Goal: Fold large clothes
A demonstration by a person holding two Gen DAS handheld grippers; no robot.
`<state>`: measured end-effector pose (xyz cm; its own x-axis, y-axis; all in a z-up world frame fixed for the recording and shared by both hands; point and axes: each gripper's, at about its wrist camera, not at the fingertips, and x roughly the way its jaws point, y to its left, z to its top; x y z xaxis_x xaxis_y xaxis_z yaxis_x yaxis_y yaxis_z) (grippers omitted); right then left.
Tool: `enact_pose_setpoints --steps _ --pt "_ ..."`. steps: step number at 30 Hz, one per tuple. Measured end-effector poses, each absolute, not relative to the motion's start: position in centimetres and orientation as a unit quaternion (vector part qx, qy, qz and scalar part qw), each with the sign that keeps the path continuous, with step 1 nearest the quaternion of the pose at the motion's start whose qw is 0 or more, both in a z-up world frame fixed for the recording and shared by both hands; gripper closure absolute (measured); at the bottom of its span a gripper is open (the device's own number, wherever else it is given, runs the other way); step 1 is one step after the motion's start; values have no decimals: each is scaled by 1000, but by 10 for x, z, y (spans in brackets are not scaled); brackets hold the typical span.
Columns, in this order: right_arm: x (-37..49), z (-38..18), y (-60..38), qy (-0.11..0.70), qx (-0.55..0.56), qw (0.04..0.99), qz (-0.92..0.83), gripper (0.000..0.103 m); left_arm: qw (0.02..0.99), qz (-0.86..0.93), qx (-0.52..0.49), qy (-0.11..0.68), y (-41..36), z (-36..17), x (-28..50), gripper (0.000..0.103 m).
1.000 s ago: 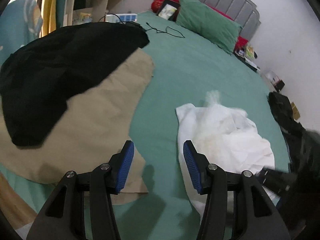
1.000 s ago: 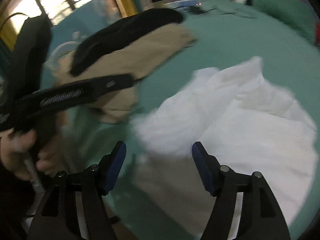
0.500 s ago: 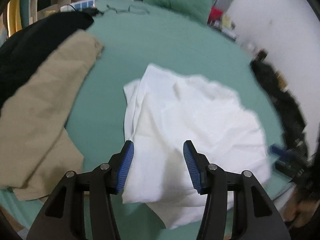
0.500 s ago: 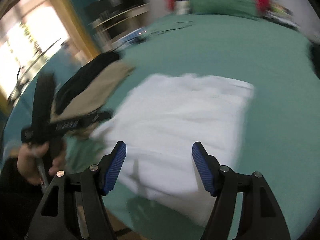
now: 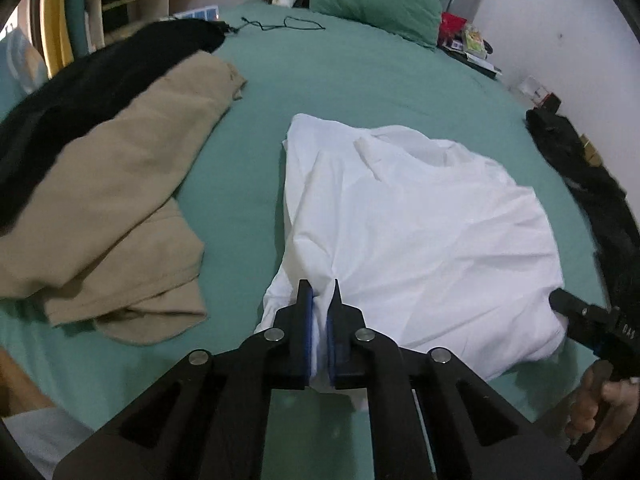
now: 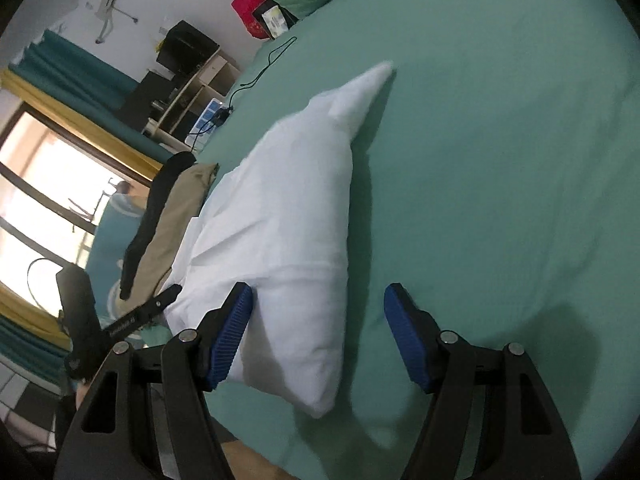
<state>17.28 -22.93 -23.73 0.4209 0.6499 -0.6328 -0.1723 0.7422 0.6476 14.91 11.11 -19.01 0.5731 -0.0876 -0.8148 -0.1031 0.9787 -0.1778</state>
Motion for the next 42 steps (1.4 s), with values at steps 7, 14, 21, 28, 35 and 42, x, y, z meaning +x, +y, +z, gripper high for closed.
enact_pose_setpoints --steps 7,14,21,28,35,42 --pt "172 -241 -213 479 213 808 270 77 870 7 -129 475 107 -198 142 96" --pt "161 -214 -210 473 129 839 234 82 873 -4 -125 471 88 -193 124 96" --pt "138 -201 -234 467 89 858 195 82 870 -43 -129 473 66 -186 113 96" --pt "119 -200 -267 466 76 867 160 82 862 -79 -108 489 34 -188 102 95" --pt "118 -216 -277 475 65 866 141 79 857 -78 -81 503 25 -189 103 82" --pt "120 -212 -286 470 70 867 150 67 887 -20 -146 437 72 -155 106 51"
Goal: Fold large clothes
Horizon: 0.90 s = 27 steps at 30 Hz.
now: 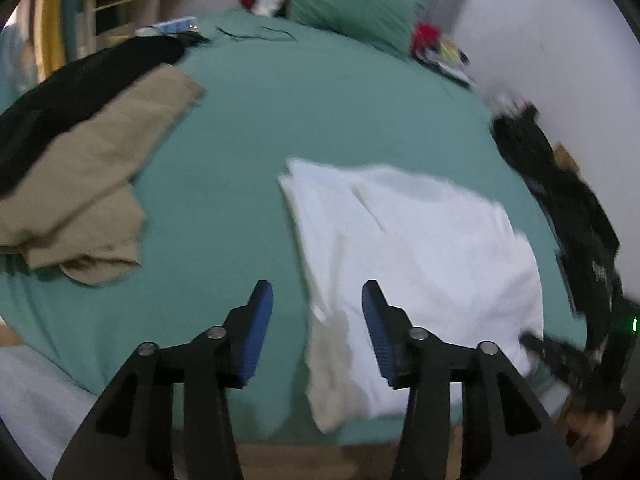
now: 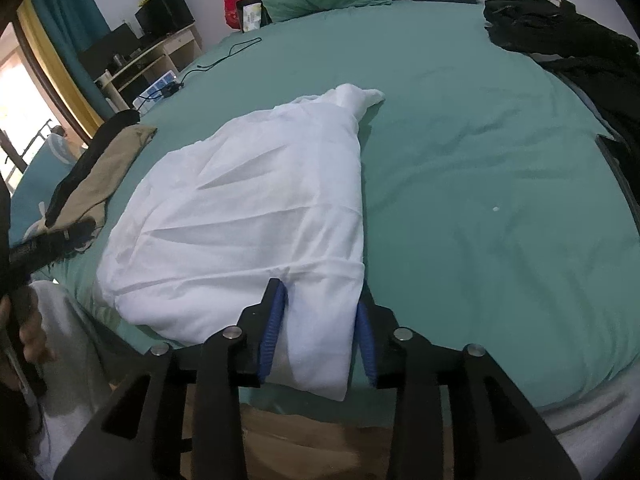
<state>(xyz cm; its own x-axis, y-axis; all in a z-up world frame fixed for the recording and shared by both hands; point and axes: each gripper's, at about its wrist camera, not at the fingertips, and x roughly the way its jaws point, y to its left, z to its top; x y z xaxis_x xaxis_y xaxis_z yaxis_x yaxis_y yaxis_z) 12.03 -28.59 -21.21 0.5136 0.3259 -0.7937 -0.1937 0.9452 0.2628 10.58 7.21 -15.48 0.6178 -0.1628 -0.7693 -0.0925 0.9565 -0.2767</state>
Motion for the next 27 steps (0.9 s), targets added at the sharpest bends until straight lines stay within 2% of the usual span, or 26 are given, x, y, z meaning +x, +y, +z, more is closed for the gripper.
enact_pose_setpoints --steps 4,6,9,14,27 --pt "122 -200 -290 458 79 872 150 63 875 -20 -184 448 85 -167 126 47" --pt "122 -191 -295 444 84 880 145 61 865 -28 -194 461 84 -179 133 41" --pt "123 -182 -308 425 96 890 133 55 845 -65 -211 486 74 -201 140 37" --pt "134 -191 -318 427 107 888 135 54 841 -92 -209 490 59 -213 143 24" --pt "158 -213 -312 438 95 884 132 53 793 -224 -273 496 19 -218 145 23"
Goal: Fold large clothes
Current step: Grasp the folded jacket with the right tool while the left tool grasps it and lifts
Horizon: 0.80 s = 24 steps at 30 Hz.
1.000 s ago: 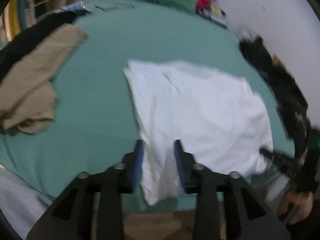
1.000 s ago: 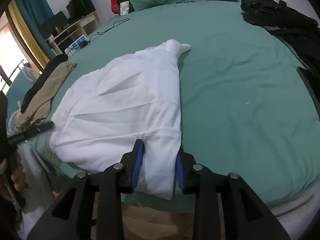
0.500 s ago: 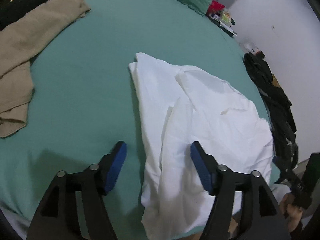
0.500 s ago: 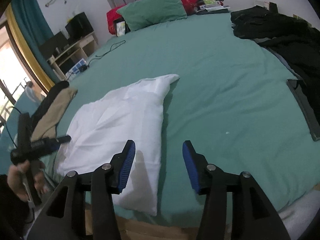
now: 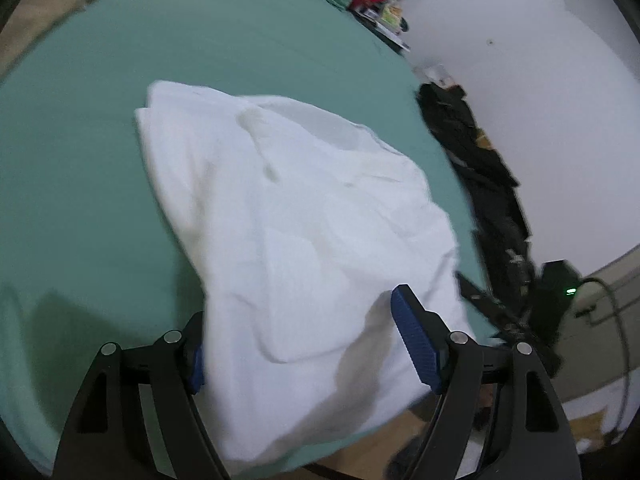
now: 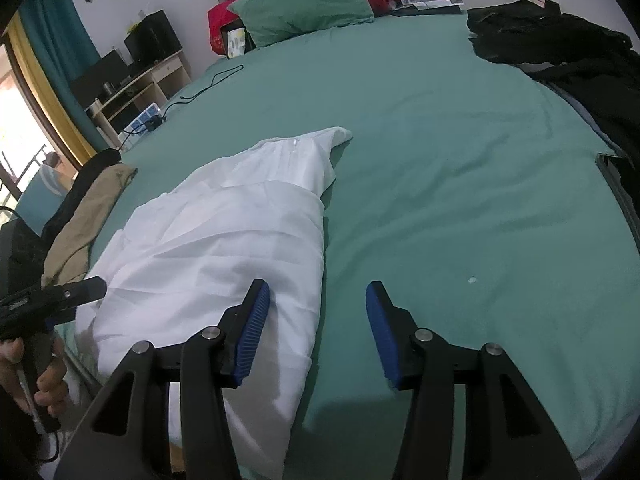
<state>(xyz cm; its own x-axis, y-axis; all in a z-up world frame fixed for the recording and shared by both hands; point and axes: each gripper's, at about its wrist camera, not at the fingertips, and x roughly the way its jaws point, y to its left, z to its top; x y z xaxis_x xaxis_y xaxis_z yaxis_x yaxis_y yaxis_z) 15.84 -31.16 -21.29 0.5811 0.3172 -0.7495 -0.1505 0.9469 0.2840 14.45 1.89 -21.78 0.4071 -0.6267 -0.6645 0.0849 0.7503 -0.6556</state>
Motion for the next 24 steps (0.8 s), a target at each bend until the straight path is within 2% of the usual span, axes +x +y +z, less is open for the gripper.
enact_pose_setpoints --steps 5,11,18,20,24 --pt "156 -216 -319 442 115 880 131 49 788 -231 -260 509 -1 -218 150 17" --pt "152 -207 -334 436 158 875 141 49 817 -199 -121 528 -48 -212 165 17" --pt "149 -198 -327 424 166 873 176 48 813 -197 -143 529 -49 -214 172 17" --pt "149 -201 -321 427 162 871 180 38 819 -195 -142 520 -49 -214 172 17" --pt "155 -219 -309 455 165 854 192 36 830 -185 -119 513 -60 -216 168 17"
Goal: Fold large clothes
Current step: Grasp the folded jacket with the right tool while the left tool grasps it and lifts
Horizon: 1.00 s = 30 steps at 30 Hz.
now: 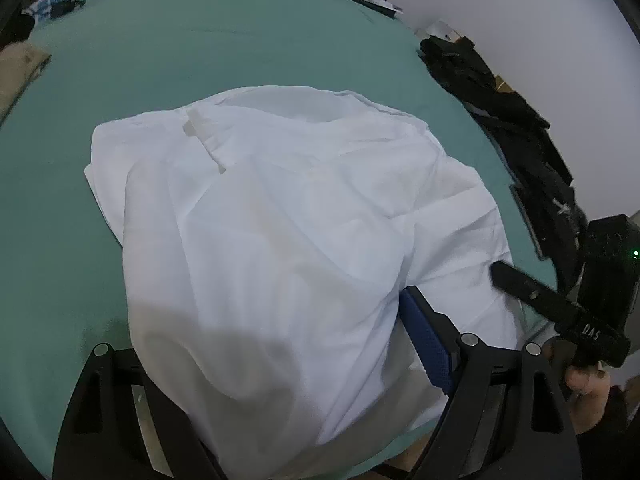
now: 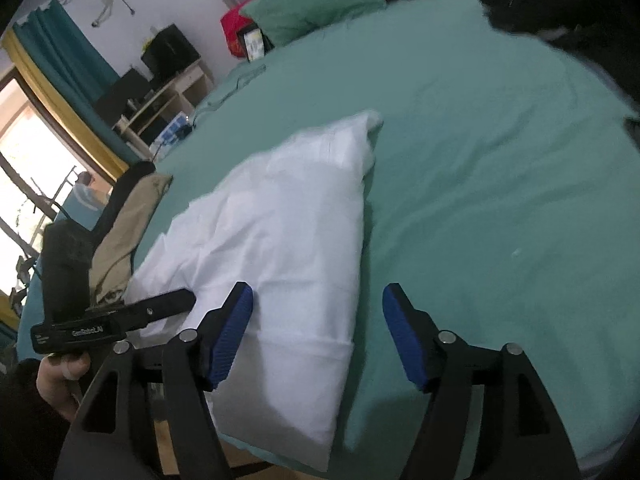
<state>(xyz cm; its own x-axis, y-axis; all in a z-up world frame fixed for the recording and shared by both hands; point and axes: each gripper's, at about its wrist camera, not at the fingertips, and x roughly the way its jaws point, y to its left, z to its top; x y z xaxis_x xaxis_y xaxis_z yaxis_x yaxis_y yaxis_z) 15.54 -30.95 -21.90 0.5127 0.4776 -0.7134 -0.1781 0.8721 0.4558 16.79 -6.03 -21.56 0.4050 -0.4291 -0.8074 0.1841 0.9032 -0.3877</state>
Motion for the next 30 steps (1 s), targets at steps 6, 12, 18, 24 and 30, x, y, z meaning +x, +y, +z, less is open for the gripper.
enact_pose_setpoints --steps 6,12,18,24,30 --pt "159 -235 -307 454 198 844 204 35 834 -192 -128 502 -59 -217 164 37" --pt "158 -240 -287 462 187 834 236 44 826 -219 -140 500 -57 -216 156 71" --pt "158 -242 -300 461 243 818 244 75 836 -223 -137 483 -61 -202 151 78" --pt "149 -210 -294 438 193 846 233 81 839 -250 -128 467 -58 -179 147 82" --pt "141 -175 -295 400 171 873 220 82 850 -263 -128 438 -57 -149 146 85"
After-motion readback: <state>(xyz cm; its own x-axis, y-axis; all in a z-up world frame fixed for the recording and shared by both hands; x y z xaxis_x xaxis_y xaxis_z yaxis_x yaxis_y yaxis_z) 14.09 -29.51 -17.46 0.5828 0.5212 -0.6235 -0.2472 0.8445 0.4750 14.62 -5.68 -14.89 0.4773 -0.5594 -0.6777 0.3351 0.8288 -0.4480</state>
